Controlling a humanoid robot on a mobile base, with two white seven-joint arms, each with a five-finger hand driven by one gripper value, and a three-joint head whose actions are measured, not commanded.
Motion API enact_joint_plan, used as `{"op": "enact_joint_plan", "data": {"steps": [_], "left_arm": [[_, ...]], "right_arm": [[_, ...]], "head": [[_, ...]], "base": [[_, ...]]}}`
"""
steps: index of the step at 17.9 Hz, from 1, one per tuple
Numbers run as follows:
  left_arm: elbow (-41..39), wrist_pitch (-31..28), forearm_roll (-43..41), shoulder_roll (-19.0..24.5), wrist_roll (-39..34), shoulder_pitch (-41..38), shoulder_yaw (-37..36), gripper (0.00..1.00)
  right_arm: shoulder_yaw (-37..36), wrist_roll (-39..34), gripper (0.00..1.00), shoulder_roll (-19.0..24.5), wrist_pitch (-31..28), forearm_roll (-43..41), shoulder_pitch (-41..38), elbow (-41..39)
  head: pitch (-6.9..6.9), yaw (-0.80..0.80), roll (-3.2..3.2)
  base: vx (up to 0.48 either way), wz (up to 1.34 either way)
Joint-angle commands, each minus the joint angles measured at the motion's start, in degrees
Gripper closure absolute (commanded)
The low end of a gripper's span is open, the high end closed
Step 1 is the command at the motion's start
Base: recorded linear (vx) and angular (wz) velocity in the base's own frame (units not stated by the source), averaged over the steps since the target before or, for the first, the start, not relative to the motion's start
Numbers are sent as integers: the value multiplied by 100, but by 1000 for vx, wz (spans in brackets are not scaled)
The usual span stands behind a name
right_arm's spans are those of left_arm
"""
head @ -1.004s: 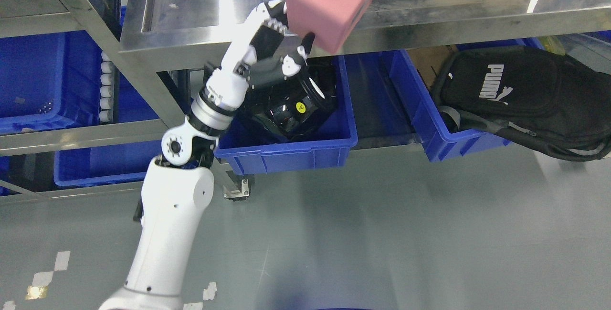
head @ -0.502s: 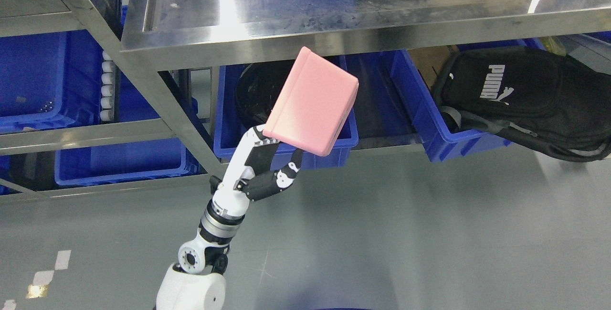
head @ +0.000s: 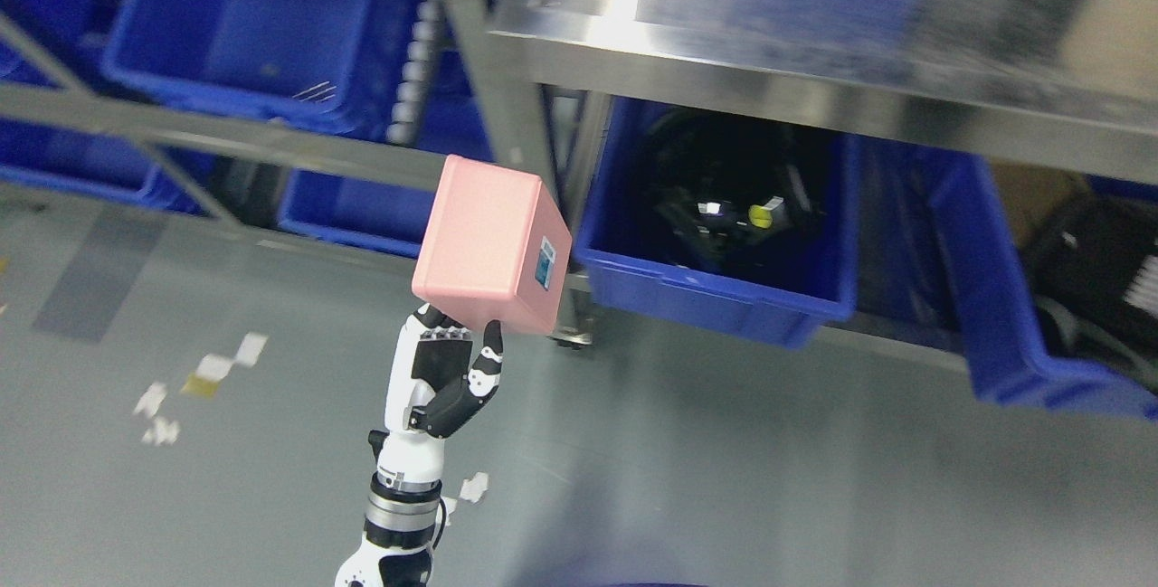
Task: Place storage box into left shelf container
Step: 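Hold the pink box in the left hand while turning to the other shelf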
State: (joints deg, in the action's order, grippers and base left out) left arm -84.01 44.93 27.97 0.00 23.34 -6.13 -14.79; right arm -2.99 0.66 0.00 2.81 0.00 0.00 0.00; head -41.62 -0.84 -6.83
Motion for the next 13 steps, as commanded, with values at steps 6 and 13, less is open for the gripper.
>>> {"op": "enact_joint_plan", "data": {"steps": [6, 13], "left_arm": [[-10, 7, 147, 150, -31, -380, 494, 96], [-10, 7, 156, 176, -14, -380, 548, 96]], "right_arm": [[0, -57, 0, -100, 9, -123, 27, -100], [0, -57, 0, -100, 0, -123, 27, -100]], "head": [[-4, 0, 0], [-6, 0, 0]], "base": [[101, 1838], [212, 1648]]}}
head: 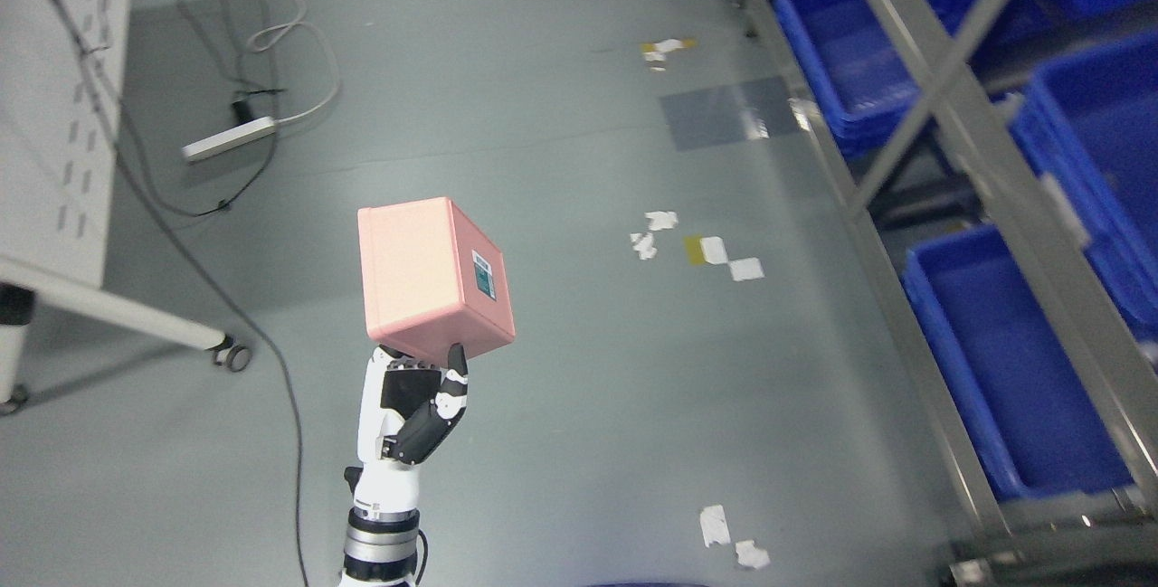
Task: Place storage box into left shelf container
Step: 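Hold the pink box in the left hand while turning to the other shelf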
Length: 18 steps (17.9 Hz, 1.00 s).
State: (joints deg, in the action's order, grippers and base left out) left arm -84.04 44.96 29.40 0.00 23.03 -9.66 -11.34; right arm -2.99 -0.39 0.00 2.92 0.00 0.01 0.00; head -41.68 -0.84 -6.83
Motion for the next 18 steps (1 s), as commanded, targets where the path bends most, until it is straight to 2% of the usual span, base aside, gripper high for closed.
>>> {"op": "enact_joint_plan", "data": {"steps": [1, 7, 18], "left_arm": [[-7, 4, 13, 185, 17, -45, 219, 96], [-7, 4, 13, 167, 17, -45, 255, 96], [81, 4, -13, 194, 60, -132, -194, 95]], "right_arm": [[0, 47, 0, -100, -2, -123, 26, -100], [0, 47, 0, -100, -2, -123, 26, -100], [0, 47, 0, -100, -11, -123, 26, -100]], "head": [[0, 0, 0], [0, 0, 0], [0, 0, 0]], "base": [[290, 1090], [342, 579], [471, 0]]}}
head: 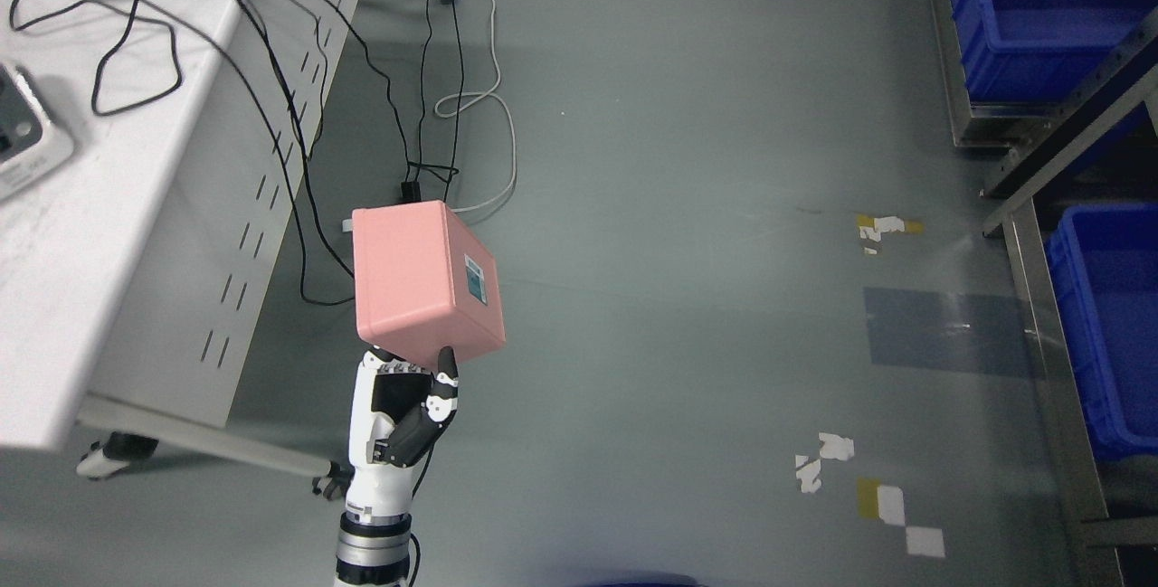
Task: Place storage box into left shelf container
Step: 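Hold the pink box in the left hand while turning to the other shelf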
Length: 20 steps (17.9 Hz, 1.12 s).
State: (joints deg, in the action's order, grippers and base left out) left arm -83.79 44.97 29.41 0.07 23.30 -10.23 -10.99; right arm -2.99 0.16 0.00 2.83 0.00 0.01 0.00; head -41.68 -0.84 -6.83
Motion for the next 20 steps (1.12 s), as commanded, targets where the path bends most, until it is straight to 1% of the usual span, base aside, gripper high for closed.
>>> {"op": "enact_joint_plan", "data": {"steps": [1, 7, 11, 14, 18, 20], "left_arm": [[64, 3, -14, 195, 113, -102, -194, 95], [100, 3, -145, 248, 755, -286, -290, 95], [258, 3, -322, 266, 782, -331, -422, 95], [310, 3, -374, 266, 790, -339, -466, 95], [749, 3, -524, 283, 860, -427, -825, 95], [1073, 3, -533, 310, 1236, -462, -975, 95]], "right_arm": [[0, 2, 0, -100, -2, -123, 26, -100], [0, -7, 0, -100, -2, -123, 26, -100], [0, -7, 0, -100, -2, -123, 26, -100], [0, -7, 0, -100, -2, -123, 26, -100], [0, 2, 0, -100, 7, -123, 26, -100], [0, -7, 0, -100, 7, -123, 26, -100]], "head": [[0, 0, 0], [0, 0, 0], [-1, 0, 0], [-1, 0, 0], [-1, 0, 0], [-1, 0, 0]], "base": [[576, -142], [526, -165], [544, -194], [498, -542], [452, -862], [295, -981]]}}
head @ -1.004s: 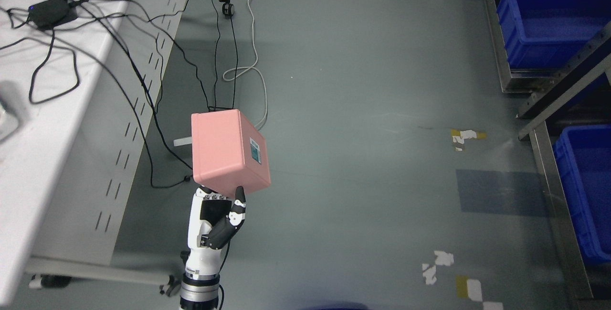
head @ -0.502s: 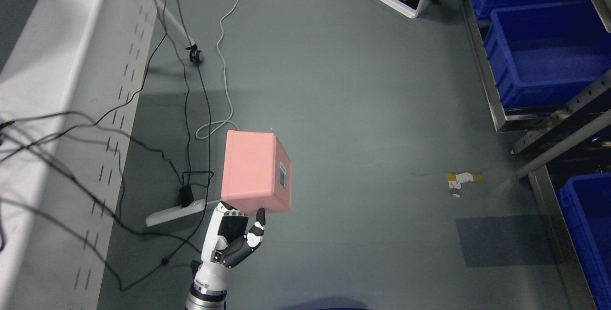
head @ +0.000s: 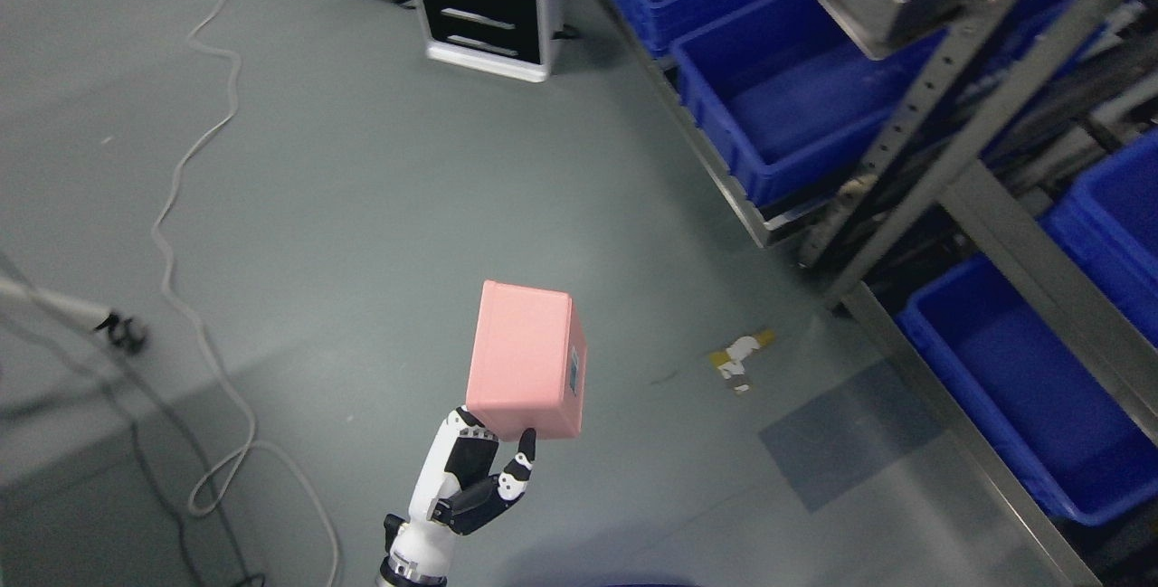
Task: Place storage box into left shelf container
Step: 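Hold the pink box in the left hand while turning to the other shelf, then lift the pink box with the left hand into the upper blue bin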
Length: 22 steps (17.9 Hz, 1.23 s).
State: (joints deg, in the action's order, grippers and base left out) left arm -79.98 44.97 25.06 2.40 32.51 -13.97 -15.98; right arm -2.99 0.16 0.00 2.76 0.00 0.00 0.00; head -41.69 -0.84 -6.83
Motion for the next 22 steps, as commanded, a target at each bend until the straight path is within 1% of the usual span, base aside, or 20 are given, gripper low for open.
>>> {"op": "enact_joint_plan", "data": {"steps": [1, 5, 8, 12, 15, 17, 19, 22], "left_arm": [[807, 3, -106, 85, 422, -106, -529, 95], [809, 3, -115, 120, 467, -132, -512, 94], [475, 3, -124, 94, 730, 25, -416, 94], [509, 3, -220, 76, 731, 806, 313, 94], [518, 3, -229, 85, 739, 1299, 551, 94], [745, -487, -325, 68, 731, 1694, 717, 94], [861, -752, -457, 85, 739, 2002, 964, 94], [922, -1577, -537, 85, 739, 2433, 1306, 94]], "right_arm": [[0, 1, 0, -100, 14, -123, 26, -100], [0, 1, 0, -100, 14, -123, 26, -100], [0, 1, 0, -100, 14, -123, 26, -100], [0, 1, 0, -100, 5, -123, 26, -100], [0, 1, 0, -100, 5, -123, 26, -100], [0, -7, 0, -100, 14, -123, 26, -100], [0, 1, 0, -100, 14, -123, 26, -100], [0, 1, 0, -100, 5, -123, 26, -100]], "head": [[0, 0, 0], [0, 0, 0], [0, 0, 0], [0, 0, 0], [1, 0, 0], [2, 0, 0], [2, 0, 0], [3, 0, 0]], "base": [[320, -1268], [254, -1280], [215, -1171], [165, -1058], [141, -772], [125, -640], [111, -518], [85, -381]]}}
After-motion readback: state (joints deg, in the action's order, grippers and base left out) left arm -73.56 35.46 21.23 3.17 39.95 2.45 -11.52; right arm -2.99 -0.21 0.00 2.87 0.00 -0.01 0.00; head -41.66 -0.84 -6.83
